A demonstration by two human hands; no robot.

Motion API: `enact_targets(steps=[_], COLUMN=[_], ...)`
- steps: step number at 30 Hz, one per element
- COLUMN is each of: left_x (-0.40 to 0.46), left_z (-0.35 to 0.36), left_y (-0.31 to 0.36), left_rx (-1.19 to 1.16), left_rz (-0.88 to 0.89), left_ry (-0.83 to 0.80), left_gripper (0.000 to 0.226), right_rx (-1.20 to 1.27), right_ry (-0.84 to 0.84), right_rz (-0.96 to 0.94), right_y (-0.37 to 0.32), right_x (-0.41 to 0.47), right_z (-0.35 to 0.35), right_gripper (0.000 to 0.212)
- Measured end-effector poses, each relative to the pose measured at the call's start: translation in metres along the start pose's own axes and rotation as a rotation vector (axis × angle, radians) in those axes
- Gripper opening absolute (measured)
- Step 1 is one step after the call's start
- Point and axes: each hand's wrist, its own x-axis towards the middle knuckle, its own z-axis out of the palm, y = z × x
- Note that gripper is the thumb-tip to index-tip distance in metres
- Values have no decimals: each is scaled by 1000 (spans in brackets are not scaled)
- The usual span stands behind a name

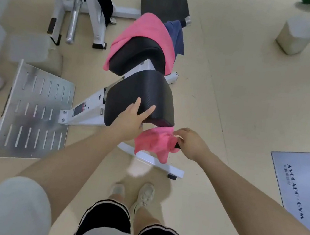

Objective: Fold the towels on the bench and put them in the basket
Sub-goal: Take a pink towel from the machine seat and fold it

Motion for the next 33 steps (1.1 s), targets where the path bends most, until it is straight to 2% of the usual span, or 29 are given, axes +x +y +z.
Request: enact_targets(steps=[2, 5, 8, 9, 12, 15, 18, 21, 23, 26, 29, 31, 33], left_x=[9, 10, 9, 10, 12, 11, 12, 0, -25, -94, -183, -251, -319], left_z=[7, 13, 18, 20, 23, 22, 13, -6, -18, -21, -14, -5, 10], left_y=[3, 8, 6, 5, 7, 8, 9, 10, 4, -19, -42, -51, -53], left_rx=[78, 49, 9, 4, -6, -17, -98, -347, -505, -795, -1005, -1112, -1197], left_rz=[-28, -71, -71, -74, -92, -120, -146, -193, -253, -434, -554, -608, -644], left_ry=[-23, 5, 42, 46, 26, -1, -37, -41, -29, 79, 285, 413, 531], left_gripper=[69, 68, 71, 73, 78, 87, 83, 54, 44, 39, 36, 32, 26], right_rx=[-32, -188, -382, -414, -451, -547, -444, -206, -125, -29, 64, 8, -72], right_ry=[-45, -63, -198, -187, -70, -55, -14, 38, 59, -14, -151, -225, -258], right_rz=[-83, -173, -195, -181, -152, -256, -340, -429, -476, -607, -757, -866, -984], right_y=[13, 22, 21, 20, 17, 14, 9, -19, -50, -106, -163, -202, -240], right_x=[22, 51, 68, 71, 78, 77, 64, 39, 21, -6, -38, -63, -91], right_z=[8, 28, 50, 56, 60, 52, 38, 23, 16, 16, 27, 47, 76], right_gripper=[41, 46, 56, 57, 43, 34, 36, 59, 60, 30, 26, 21, 7])
